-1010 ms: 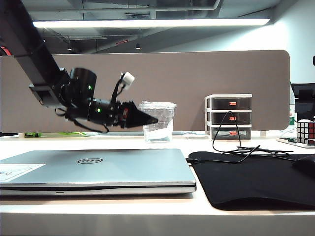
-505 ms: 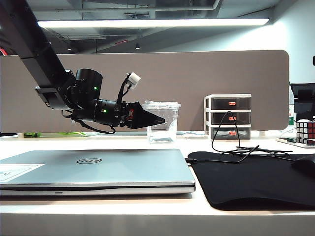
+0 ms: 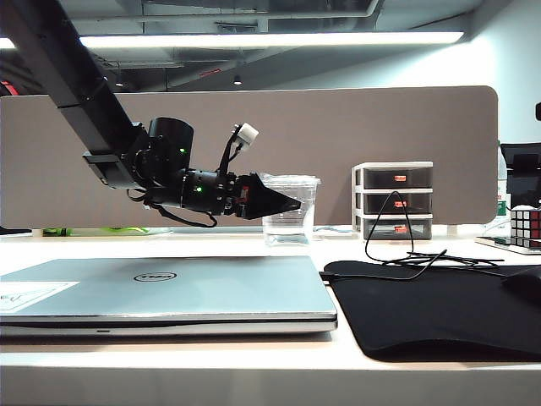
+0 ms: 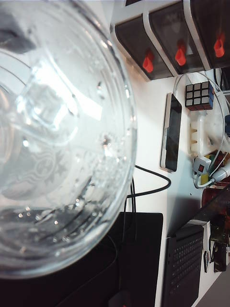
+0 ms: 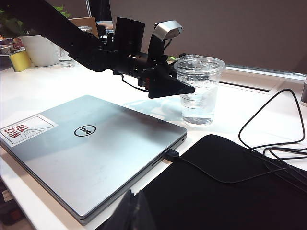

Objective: Pick up the coffee cup and place it over the laptop.

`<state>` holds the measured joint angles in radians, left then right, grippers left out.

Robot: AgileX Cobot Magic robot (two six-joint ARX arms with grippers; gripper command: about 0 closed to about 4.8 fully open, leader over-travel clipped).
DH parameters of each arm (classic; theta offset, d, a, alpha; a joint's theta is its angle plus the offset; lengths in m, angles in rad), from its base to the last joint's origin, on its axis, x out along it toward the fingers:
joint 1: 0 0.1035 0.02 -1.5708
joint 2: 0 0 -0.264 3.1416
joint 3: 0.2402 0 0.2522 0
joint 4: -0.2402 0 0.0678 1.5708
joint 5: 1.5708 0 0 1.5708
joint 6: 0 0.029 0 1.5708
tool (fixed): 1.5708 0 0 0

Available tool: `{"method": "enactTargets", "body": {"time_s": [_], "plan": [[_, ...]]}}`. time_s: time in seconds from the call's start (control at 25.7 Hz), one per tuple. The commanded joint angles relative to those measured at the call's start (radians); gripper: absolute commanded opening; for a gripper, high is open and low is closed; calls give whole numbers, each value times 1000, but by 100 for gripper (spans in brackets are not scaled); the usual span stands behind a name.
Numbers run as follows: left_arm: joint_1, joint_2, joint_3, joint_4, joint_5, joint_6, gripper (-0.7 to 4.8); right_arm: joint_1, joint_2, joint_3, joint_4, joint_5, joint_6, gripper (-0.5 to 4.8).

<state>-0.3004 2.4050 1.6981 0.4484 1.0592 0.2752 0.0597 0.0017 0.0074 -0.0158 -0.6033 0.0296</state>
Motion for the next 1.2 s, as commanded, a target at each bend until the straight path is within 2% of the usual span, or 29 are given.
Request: {"method": "enactTargets", "body": {"time_s": [0.04, 0.35, 0.43, 0.62, 0.93, 1.13, 1.2], "plan": [[-2, -4, 4, 10, -8, -2, 479, 1, 0, -5, 12, -2, 0, -6], [-2, -5, 6, 25, -6, -2, 479, 1, 0, -5, 12, -2, 0, -6], [2, -8, 6, 34, 21, -4, 479, 1, 0, -5, 12, -2, 0, -6], [5, -29, 6, 59, 21, -44, 479, 1, 0, -5, 12, -2, 0, -6], [5, -76, 6, 61, 18, -48, 479, 0, 0, -5, 12, -2, 0, -6], [26, -86, 5, 39, 56, -137, 479, 0, 0, -5, 11, -2, 0, -6], [45, -94, 5, 10, 86, -135, 479, 0, -1, -5, 11, -2, 0, -6]]}}
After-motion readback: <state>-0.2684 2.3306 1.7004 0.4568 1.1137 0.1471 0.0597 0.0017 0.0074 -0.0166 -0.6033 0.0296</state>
